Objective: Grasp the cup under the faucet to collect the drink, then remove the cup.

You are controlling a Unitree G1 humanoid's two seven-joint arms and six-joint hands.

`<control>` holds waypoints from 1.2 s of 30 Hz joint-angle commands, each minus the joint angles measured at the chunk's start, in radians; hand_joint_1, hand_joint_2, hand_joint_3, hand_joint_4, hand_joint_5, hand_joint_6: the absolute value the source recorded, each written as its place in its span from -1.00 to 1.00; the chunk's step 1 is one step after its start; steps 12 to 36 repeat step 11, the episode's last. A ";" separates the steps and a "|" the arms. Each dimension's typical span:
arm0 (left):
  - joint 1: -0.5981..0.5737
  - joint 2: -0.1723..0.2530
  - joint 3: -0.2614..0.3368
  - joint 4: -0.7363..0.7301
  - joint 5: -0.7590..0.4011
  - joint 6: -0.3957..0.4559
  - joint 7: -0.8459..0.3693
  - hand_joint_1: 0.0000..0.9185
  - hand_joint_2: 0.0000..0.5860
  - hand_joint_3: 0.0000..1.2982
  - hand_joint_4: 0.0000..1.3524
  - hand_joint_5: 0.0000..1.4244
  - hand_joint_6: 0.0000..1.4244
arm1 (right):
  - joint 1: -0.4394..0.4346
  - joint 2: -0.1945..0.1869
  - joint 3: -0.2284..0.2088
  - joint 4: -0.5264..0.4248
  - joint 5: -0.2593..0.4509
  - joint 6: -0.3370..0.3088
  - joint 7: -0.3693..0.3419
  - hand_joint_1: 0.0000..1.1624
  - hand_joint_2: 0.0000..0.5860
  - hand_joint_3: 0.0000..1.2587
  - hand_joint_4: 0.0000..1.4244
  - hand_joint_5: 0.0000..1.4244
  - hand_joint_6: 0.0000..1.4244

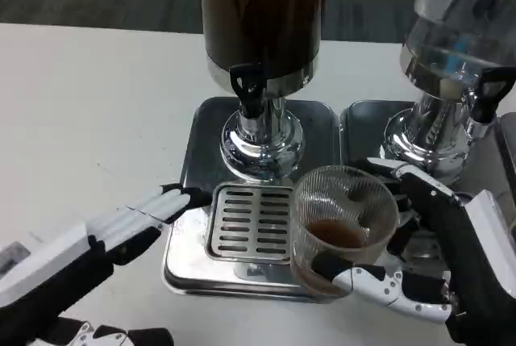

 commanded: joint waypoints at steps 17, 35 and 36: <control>0.020 -0.008 0.006 0.000 -0.015 0.009 0.007 -1.00 -0.64 -0.94 -1.00 -1.00 -0.83 | -0.018 0.009 -0.007 -0.027 0.023 -0.040 -0.001 0.53 -0.46 -0.07 -0.14 0.13 0.31; 0.020 -0.008 0.006 0.000 -0.015 0.009 0.007 -1.00 -0.64 -0.94 -1.00 -1.00 -0.83 | -0.018 0.009 -0.007 -0.027 0.023 -0.040 -0.001 0.53 -0.46 -0.07 -0.14 0.13 0.31; 0.020 -0.008 0.006 0.000 -0.015 0.009 0.007 -1.00 -0.64 -0.94 -1.00 -1.00 -0.83 | -0.018 0.009 -0.007 -0.027 0.023 -0.040 -0.001 0.53 -0.46 -0.07 -0.14 0.13 0.31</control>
